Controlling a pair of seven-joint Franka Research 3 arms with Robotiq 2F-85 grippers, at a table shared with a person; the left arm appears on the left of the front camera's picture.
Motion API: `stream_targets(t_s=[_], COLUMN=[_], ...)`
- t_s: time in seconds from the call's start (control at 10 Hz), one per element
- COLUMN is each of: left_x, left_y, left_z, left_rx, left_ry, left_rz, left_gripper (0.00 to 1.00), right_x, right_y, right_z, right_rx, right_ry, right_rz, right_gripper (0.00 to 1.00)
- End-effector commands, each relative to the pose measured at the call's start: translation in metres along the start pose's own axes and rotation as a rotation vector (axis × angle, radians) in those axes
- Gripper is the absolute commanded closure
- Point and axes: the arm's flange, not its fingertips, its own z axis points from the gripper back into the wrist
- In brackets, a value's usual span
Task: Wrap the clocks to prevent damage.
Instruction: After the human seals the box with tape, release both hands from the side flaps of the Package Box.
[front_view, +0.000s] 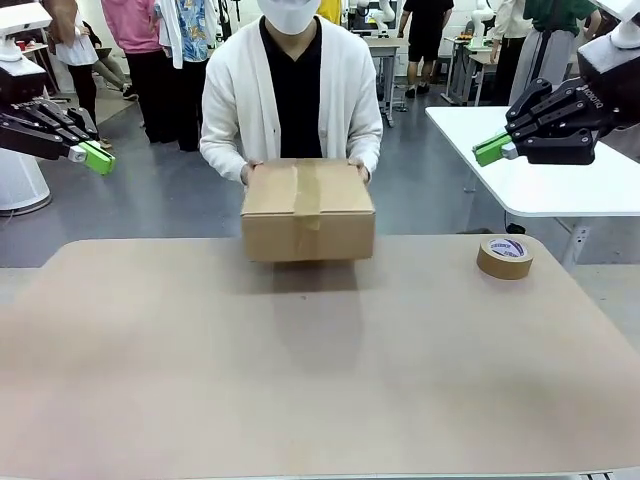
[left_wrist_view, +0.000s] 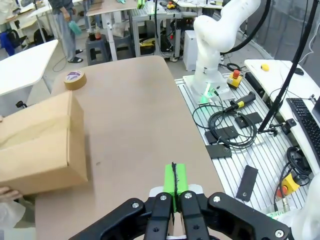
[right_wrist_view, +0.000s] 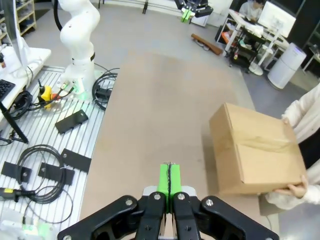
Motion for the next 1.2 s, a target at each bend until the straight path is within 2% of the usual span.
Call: stream_targets(t_s=[0.0,0.1,0.2,0.3,0.4,0.5,0.7,0.8,0.9,1.0,1.1], left_x=[0.006,0.006,0.006,0.005,0.002,-0.005,-0.019,-0.027,-0.034,-0.038,-0.042], left_y=[-0.015,-0.019,-0.018,-0.018,-0.019,-0.024,-0.029,-0.035,-0.042,-0.046,-0.050], left_z=[0.009,0.017,0.026,0.032,0.038,0.042,0.054,0.059,0.063,0.069,0.074], left_rx=[0.089,0.152,0.200,0.241,0.262,0.287,0.332,0.361,0.375,0.393,0.416], left_ry=[-0.003,-0.034,-0.053,-0.026,-0.039,-0.053,-0.012,0.001,-0.003,-0.010,-0.011], left_rz=[-0.016,-0.001,0.023,0.036,0.056,0.080,0.157,0.153,0.152,0.156,0.160], left_gripper=[0.40,0.00,0.36,0.00,0.16,0.00,0.00,0.21,0.12,0.01,0.00], right_x=[0.001,-0.003,-0.006,-0.008,-0.010,-0.012,-0.018,-0.021,-0.023,-0.024,-0.028], right_y=[0.023,0.025,0.023,0.023,0.023,0.025,0.028,0.033,0.039,0.043,0.047], right_z=[0.005,0.007,0.013,0.017,0.018,0.020,0.027,0.029,0.032,0.035,0.040], right_rx=[0.015,0.003,-0.032,-0.033,-0.033,-0.028,-0.029,-0.020,-0.009,-0.018,-0.072], right_ry=[0.008,0.011,0.013,0.022,0.027,0.033,0.029,0.036,0.064,0.099,0.161], right_rz=[-0.065,-0.129,-0.166,-0.207,-0.245,-0.273,-0.317,-0.332,-0.341,-0.357,-0.382], right_gripper=[0.39,0.00,0.36,0.00,0.16,0.00,0.00,0.13,0.03,0.00,0.00])
